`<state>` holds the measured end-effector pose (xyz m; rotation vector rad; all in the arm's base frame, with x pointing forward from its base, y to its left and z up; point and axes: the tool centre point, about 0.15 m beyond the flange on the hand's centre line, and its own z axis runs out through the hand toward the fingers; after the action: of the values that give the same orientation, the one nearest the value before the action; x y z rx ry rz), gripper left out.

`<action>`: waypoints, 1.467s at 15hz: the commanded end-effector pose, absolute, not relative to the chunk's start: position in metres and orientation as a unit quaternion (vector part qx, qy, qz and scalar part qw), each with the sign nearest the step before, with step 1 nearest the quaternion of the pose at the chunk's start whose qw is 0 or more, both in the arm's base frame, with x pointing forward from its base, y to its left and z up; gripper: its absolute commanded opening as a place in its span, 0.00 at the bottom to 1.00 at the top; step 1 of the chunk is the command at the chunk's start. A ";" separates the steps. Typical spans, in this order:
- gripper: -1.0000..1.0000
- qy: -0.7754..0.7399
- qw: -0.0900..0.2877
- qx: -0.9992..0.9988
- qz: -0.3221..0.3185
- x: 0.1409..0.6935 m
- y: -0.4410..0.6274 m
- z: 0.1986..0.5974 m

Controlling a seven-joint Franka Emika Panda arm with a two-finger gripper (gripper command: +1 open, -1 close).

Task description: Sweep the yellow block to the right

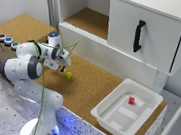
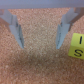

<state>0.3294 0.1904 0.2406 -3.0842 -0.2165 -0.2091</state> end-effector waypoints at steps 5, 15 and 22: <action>0.00 -0.035 0.038 -0.997 -0.049 0.364 0.168 0.206; 0.00 0.010 0.029 -0.999 -0.039 0.345 0.060 0.216; 0.00 0.018 0.010 -0.999 -0.036 0.344 -0.013 0.219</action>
<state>0.3574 0.0434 0.2086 -3.1186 0.0617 -0.0888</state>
